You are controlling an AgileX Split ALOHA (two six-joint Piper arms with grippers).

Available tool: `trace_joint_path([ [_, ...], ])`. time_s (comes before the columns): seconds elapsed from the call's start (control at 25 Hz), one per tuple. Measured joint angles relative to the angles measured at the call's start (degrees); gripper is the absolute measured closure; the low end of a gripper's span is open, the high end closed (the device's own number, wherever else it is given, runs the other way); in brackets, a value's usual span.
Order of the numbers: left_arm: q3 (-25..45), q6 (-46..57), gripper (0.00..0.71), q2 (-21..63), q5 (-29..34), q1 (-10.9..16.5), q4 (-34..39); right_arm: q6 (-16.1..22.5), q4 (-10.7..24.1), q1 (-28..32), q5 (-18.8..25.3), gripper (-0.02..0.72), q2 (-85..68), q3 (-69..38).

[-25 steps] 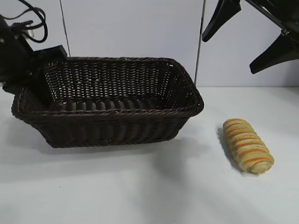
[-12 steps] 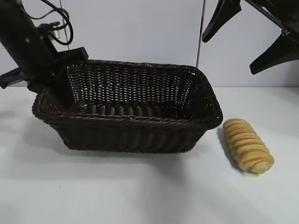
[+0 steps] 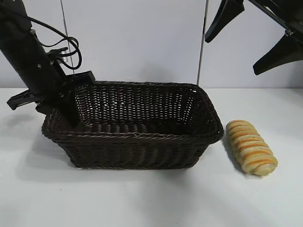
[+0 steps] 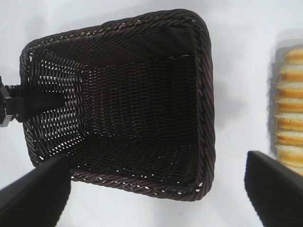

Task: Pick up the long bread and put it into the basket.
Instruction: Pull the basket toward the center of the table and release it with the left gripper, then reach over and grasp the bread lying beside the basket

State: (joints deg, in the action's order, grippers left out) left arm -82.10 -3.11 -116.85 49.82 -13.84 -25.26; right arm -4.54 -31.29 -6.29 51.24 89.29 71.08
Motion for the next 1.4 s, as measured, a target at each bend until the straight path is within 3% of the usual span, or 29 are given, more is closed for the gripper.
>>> trace_joint_path([
  [0.2, -5.2, 1.2, 0.020, 4.6, 5.8, 1.3, 4.3, 0.0, 0.0, 0.0, -0.1, 0.009, 0.0, 0.0],
  [0.4, -14.4, 4.7, 0.017, 7.5, 12.0, 1.4, 16.7, 0.0, 0.0, 0.0, -0.1, 0.009, 0.0, 0.0],
  [0.52, -19.7, 5.3, 0.017, 7.7, 15.6, 3.0, 21.5, 0.0, 0.0, 0.0, -0.1, 0.009, 0.0, 0.0],
  [0.68, -22.6, 4.3, 0.017, 7.8, 19.1, 9.7, 22.8, 0.0, 0.0, 0.0, -0.2, 0.009, 0.0, 0.0],
  [0.88, -22.7, 3.1, 0.016, 10.2, 20.7, 20.9, 28.5, 0.0, 0.0, 0.0, -0.2, 0.009, 0.0, 0.0],
  [1.04, -22.7, 0.9, 0.016, 13.8, 20.9, 28.7, 27.0, 0.0, 0.0, 0.0, -0.2, 0.009, 0.0, 0.0],
  [1.16, -22.7, -2.2, 0.016, 17.4, 21.4, 31.5, 22.1, 0.0, 0.0, 0.0, -0.2, 0.009, 0.0, 0.0],
  [1.4, -22.7, -5.8, 0.016, 31.5, 22.0, 31.7, 14.9, 0.0, 0.0, 0.0, -0.2, 0.009, 0.0, 0.0],
])
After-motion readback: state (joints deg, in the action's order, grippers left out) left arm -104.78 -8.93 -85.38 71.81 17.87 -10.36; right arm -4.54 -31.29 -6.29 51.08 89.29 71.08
